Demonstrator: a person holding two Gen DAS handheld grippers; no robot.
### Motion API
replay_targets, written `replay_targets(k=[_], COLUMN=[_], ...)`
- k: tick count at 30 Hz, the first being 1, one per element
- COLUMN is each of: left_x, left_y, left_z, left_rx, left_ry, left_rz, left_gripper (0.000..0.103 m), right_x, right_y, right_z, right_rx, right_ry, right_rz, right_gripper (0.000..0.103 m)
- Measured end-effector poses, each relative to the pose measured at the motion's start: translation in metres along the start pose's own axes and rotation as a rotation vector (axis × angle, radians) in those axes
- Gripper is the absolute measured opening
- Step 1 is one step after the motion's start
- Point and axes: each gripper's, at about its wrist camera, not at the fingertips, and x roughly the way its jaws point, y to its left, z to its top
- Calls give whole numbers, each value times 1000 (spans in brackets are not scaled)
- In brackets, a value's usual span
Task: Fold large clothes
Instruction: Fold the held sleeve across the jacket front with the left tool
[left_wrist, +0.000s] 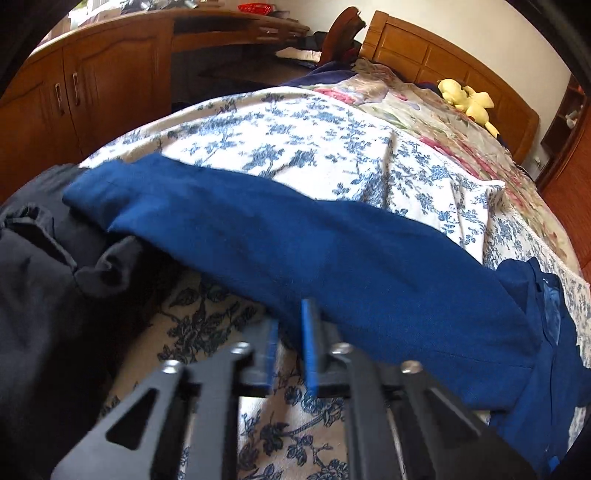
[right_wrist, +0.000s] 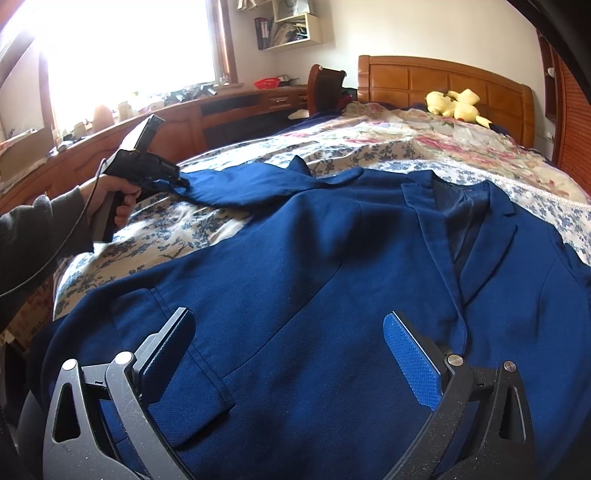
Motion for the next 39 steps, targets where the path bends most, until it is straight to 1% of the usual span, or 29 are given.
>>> replay_targets(k=[1,4,9,14,17,19,21,23,25,26,28,31,33,35,39], left_x=[-3,-15,-56,-103,-120,-124,-123,-122,-123,-123,-126,-130,-132,-131,-121], left_y=[-3,-18,-62,-115,-138,-148,-151,-153,-151,-148,-142,-132,-123,-116,-100], left_z=[1,5,5,-9,-22,-31,-37,-46,-54,-58,-65,-78,-87,-93,-92], left_rx=[14,64,191,341,401,428,447,456,455,454,448,441,441,442,425], left_ry=[-9,-35,-89,-123,-117,-101,-81,-67,-60,-56,-52,-45,-39,-38,-29], left_rz=[5,19,-32,-114,-147,-146,-146,-155,-167,-179,-193,-211,-215,-204,-171], left_gripper=[0,0,0,0,0,0,1,6,15,17,26,35,36,37,40], right_x=[0,0,0,-3,-3,-3,-3,-3,-3,-3,-3,-3,-3,-3,-3], right_y=[0,0,2,1,1,0,1,0,0,0,0,0,0,0,1], right_z=[0,0,0,0,0,0,1,0,0,0,0,0,0,0,0], right_rx=[0,0,1,4,4,4,5,5,4,4,4,4,4,4,3], right_ry=[1,0,-6,-13,-15,-15,-15,-15,-15,-15,-14,-15,-15,-15,-15], right_rz=[0,1,1,0,-1,0,-1,0,0,0,0,0,0,0,-1], right_gripper=[103,103,103,103,103,103,103,103,103,103,103,103,103,103,103])
